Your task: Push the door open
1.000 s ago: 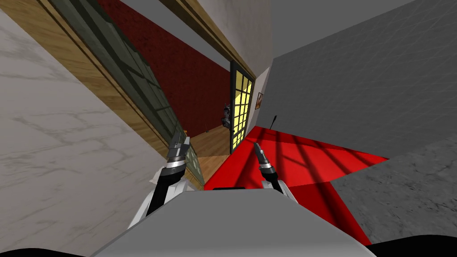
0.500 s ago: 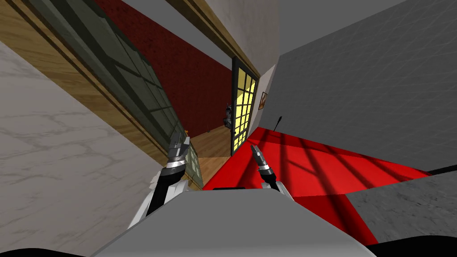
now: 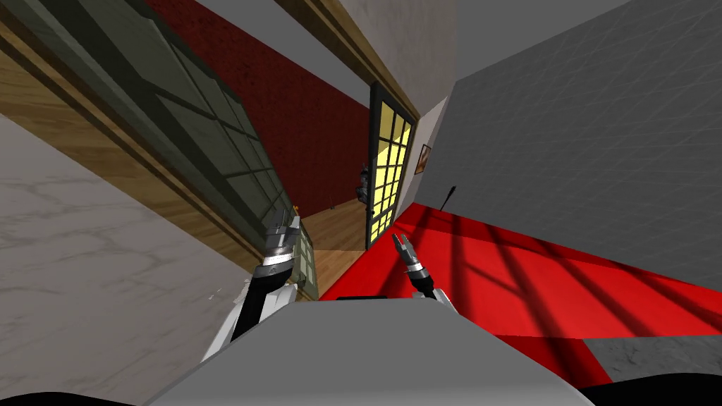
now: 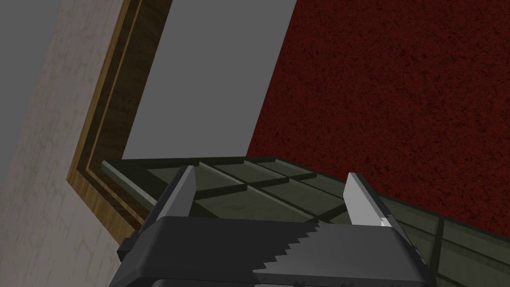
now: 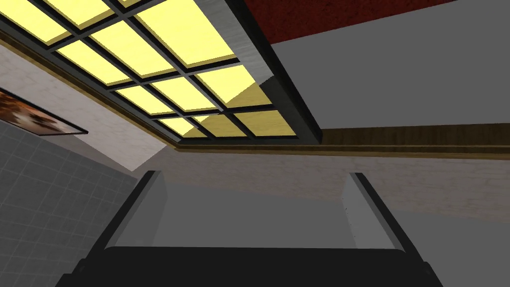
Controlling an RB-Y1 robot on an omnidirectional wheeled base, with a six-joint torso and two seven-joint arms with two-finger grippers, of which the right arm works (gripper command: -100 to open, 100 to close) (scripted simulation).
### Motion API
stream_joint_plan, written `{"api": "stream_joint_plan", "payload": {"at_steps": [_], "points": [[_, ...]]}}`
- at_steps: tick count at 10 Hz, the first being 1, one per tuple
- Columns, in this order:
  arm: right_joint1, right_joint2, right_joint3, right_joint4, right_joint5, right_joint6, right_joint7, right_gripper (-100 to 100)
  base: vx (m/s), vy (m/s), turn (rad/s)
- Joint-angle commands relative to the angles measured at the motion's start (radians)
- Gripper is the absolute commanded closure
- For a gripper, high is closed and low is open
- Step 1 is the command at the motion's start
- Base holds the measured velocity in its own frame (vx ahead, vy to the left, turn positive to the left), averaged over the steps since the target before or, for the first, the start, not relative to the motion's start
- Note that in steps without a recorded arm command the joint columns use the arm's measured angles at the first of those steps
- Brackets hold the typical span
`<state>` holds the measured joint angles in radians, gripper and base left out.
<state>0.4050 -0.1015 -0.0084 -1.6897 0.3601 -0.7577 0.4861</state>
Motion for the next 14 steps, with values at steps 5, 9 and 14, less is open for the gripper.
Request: {"api": "stream_joint_plan", "payload": {"at_steps": [5, 9, 14], "points": [[-0.011, 0.004, -0.005, 0.115, 0.068, -0.036, 0.12, -100, 0.12, -0.081, 0.117], [-0.019, 0.011, -0.008, 0.186, 0.108, -0.057, 0.191, -100, 0.111, -0.084, 0.101], [-0.031, 0.024, -0.012, 0.281, 0.164, -0.085, 0.287, -100, 0.103, -0.089, 0.105]]}}
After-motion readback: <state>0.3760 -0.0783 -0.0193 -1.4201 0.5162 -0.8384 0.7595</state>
